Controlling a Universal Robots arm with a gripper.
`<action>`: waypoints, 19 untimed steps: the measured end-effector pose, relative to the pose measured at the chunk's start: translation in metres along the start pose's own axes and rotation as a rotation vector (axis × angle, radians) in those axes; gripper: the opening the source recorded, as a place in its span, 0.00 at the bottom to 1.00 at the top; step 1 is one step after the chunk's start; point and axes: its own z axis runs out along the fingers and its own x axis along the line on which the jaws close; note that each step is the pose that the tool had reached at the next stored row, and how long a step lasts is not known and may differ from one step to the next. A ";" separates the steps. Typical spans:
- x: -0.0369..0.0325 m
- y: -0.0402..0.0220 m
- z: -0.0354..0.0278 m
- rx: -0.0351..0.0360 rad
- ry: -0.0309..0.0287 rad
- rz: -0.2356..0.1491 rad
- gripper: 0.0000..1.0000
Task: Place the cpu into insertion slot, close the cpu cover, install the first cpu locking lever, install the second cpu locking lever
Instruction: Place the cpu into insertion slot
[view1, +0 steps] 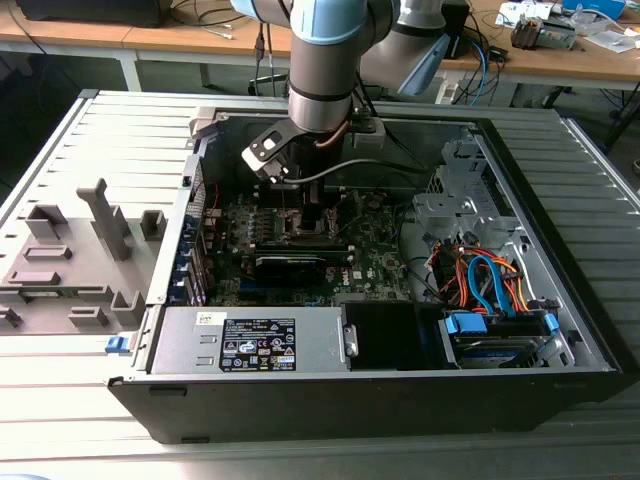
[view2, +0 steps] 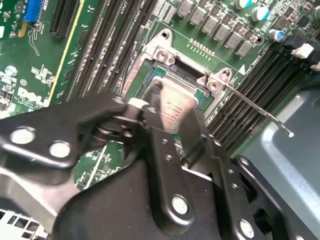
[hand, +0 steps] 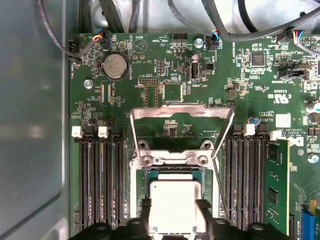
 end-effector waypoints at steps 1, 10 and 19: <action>-0.0006 0.0009 0.0000 0.0004 0.0000 -0.001 0.35; -0.0053 0.0059 0.0033 0.0059 -0.0008 -0.011 0.11; -0.0060 0.0057 -0.0080 0.0063 -0.0014 -0.013 0.11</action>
